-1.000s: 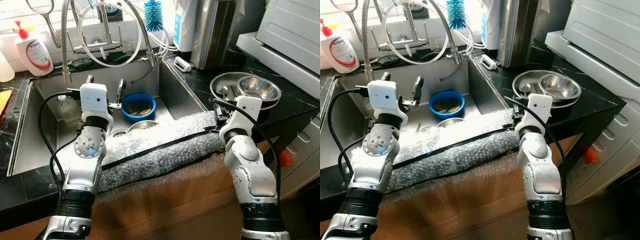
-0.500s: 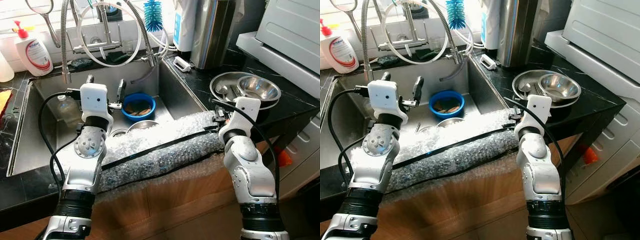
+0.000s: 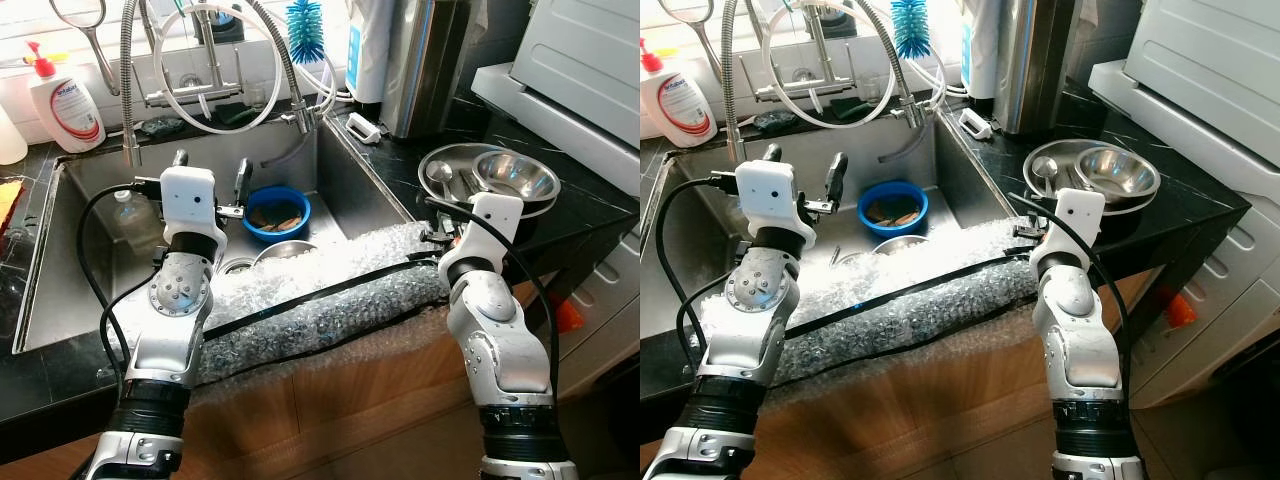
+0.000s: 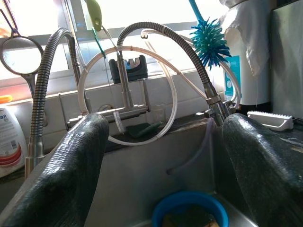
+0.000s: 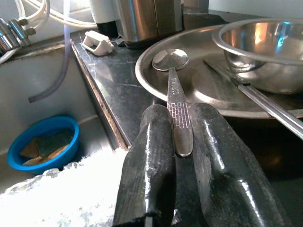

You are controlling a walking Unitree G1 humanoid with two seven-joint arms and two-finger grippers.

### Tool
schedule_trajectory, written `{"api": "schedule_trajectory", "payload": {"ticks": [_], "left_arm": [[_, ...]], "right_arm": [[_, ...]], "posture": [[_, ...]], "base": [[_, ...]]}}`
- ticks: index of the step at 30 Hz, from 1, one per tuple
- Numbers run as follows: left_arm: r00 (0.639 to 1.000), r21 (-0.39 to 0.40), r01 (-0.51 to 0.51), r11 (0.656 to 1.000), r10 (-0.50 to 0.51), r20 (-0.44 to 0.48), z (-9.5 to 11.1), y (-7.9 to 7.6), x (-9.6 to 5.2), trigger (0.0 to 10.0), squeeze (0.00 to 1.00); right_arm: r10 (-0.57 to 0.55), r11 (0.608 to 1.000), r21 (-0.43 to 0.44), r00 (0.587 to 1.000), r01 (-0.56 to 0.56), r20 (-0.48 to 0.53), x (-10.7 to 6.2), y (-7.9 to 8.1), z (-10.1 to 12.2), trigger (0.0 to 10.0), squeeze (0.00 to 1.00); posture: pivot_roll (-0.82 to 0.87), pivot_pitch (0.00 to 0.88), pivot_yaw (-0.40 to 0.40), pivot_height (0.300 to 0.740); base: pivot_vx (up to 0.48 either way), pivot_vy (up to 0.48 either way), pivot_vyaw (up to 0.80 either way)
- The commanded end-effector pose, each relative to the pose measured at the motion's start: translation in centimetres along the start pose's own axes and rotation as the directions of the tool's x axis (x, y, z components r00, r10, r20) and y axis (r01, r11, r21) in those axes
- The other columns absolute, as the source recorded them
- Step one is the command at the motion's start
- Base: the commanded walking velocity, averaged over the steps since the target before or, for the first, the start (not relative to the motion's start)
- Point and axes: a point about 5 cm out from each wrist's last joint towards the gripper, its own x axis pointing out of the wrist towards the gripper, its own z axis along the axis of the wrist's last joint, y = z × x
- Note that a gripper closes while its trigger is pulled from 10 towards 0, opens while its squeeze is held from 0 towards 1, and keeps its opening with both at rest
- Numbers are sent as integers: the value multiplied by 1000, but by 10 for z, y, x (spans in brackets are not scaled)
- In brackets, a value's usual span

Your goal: Kitchen organization

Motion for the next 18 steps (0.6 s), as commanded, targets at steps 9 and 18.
{"api": "schedule_trajectory", "payload": {"ticks": [9,18], "left_arm": [[999,15,3,1000,-3,35,8,-2,4,10000,0],[1000,-248,-6,969,8,6,17,9,10,10000,0]], "right_arm": [[14,999,-48,983,-5,185,-1,8,29,0,0],[390,896,82,863,-436,322,-20,42,51,10000,0]], "posture": [[-117,10,23,740],[-112,0,31,740]], "base": [[0,0,0],[0,0,0]]}}
